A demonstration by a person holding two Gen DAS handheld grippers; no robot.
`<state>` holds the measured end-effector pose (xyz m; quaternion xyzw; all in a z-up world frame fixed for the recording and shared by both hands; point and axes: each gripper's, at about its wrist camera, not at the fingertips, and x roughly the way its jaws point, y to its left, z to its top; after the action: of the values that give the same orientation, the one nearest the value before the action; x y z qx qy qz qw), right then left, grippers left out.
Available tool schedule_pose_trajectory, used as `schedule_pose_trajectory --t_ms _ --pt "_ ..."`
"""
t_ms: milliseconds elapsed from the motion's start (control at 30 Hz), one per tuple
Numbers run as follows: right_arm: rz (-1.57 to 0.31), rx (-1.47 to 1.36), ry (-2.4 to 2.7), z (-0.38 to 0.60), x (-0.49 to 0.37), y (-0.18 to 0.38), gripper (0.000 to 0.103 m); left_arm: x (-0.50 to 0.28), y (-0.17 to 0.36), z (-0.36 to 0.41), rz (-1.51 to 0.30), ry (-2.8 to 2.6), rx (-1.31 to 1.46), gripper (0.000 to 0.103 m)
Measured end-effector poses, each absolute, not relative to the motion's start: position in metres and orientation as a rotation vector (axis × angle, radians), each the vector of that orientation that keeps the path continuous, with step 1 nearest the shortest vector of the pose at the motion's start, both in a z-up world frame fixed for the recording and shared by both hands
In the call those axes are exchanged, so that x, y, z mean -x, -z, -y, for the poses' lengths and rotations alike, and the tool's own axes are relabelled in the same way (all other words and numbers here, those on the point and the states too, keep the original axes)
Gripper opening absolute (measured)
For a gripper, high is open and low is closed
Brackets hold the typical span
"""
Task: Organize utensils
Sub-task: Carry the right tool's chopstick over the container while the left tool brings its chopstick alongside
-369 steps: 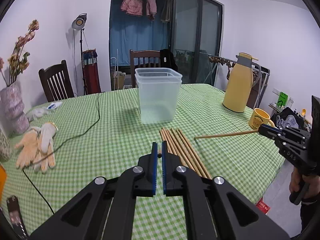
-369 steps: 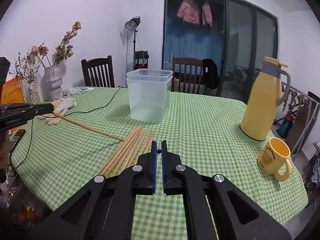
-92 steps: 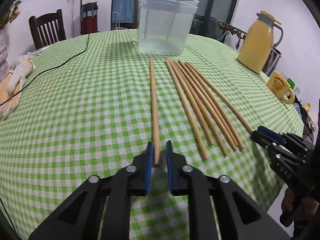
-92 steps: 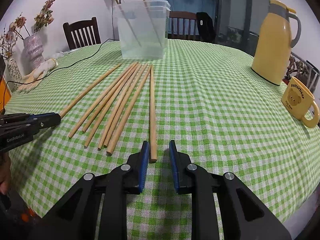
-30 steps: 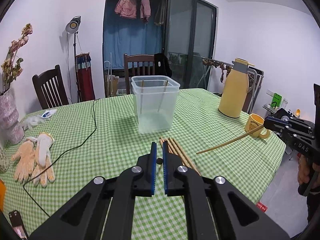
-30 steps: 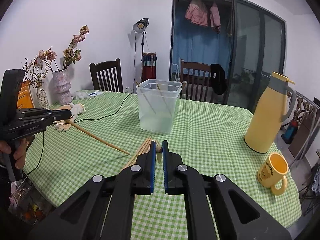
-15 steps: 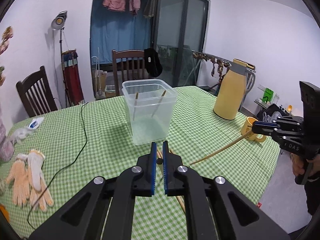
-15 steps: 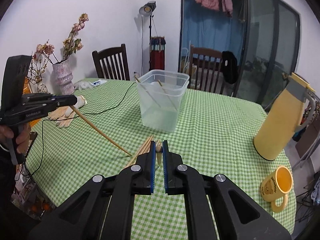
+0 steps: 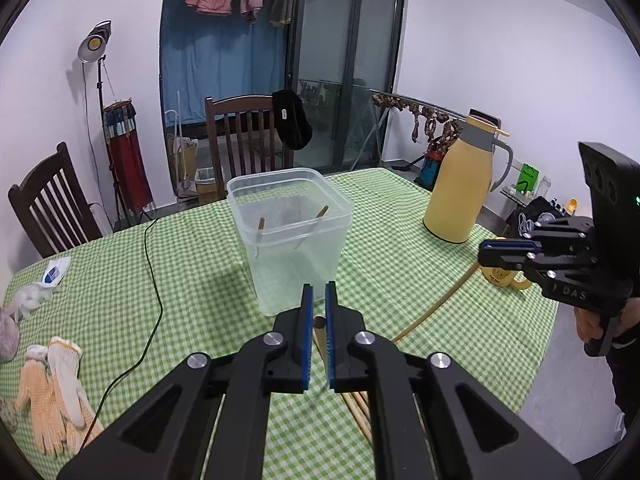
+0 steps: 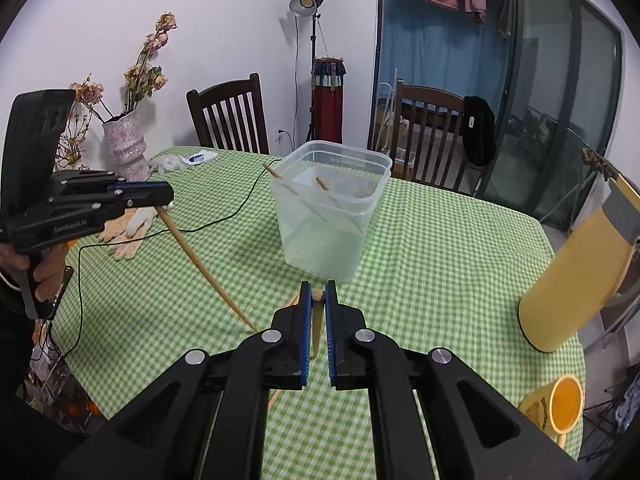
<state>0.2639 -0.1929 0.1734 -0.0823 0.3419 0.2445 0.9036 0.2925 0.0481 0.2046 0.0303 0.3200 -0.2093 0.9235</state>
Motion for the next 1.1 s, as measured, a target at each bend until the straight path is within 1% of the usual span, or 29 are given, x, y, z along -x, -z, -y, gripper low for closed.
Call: schedule_pose_trajectory --t_ms 200,233,333,500,600,633,700,733,767,833,867,933,1000,1033,1100 --pt "-0.683 0.165 -0.516 0.191 -0.27 -0.183 0.007 -0.299 -0.213 -0.055 -0.651 0.472 -0.026 0.002" --pt "-0.673 0.164 -0.519 0.192 -0.27 -0.186 0.007 -0.301 -0.218 -0.057 -0.645 0.483 -0.014 0.0" --pt "-0.61 0.17 -0.51 0.196 -0.272 -0.211 0.007 -0.302 -0.247 -0.062 -0.593 0.509 0.0 0.0" --pt "-0.472 0.175 -0.485 0.205 -0.276 -0.267 0.007 -0.301 -0.314 -0.065 -0.447 0.503 -0.023 0.0" --pt "-0.393 0.168 -0.488 0.208 -0.274 -0.292 0.007 -0.299 -0.321 -0.068 -0.404 0.512 -0.031 0.0" --pt "-0.383 0.162 -0.491 0.209 -0.273 -0.294 0.007 -0.299 -0.313 -0.068 -0.416 0.505 -0.037 0.0" --pt "-0.375 0.151 -0.495 0.213 -0.271 -0.286 0.007 -0.299 -0.277 -0.065 -0.493 0.466 -0.069 0.01" --pt "-0.378 0.152 -0.492 0.214 -0.27 -0.281 0.007 -0.296 -0.256 -0.064 -0.537 0.45 -0.076 0.021" --pt "-0.382 0.155 -0.488 0.215 -0.27 -0.274 0.007 -0.293 -0.234 -0.065 -0.577 0.445 -0.078 0.029" --pt "-0.407 0.147 -0.483 0.222 -0.269 -0.256 0.007 -0.28 -0.186 -0.068 -0.66 0.46 -0.071 0.031" --pt "-0.413 0.138 -0.481 0.227 -0.269 -0.25 0.007 -0.271 -0.158 -0.071 -0.715 0.47 -0.052 0.037" --pt "-0.43 0.122 -0.462 0.237 -0.267 -0.238 0.007 -0.26 -0.12 -0.075 -0.805 0.46 -0.022 0.047" --pt "-0.437 0.111 -0.451 0.246 -0.263 -0.229 0.007 -0.242 -0.08 -0.083 -0.9 0.452 -0.018 0.047" --pt "-0.44 0.108 -0.446 0.249 -0.26 -0.227 0.007 -0.229 -0.061 -0.089 -0.938 0.437 -0.024 0.049" --pt "-0.448 0.104 -0.443 0.255 -0.254 -0.219 0.007 -0.205 -0.033 -0.1 -0.984 0.391 -0.09 0.05"
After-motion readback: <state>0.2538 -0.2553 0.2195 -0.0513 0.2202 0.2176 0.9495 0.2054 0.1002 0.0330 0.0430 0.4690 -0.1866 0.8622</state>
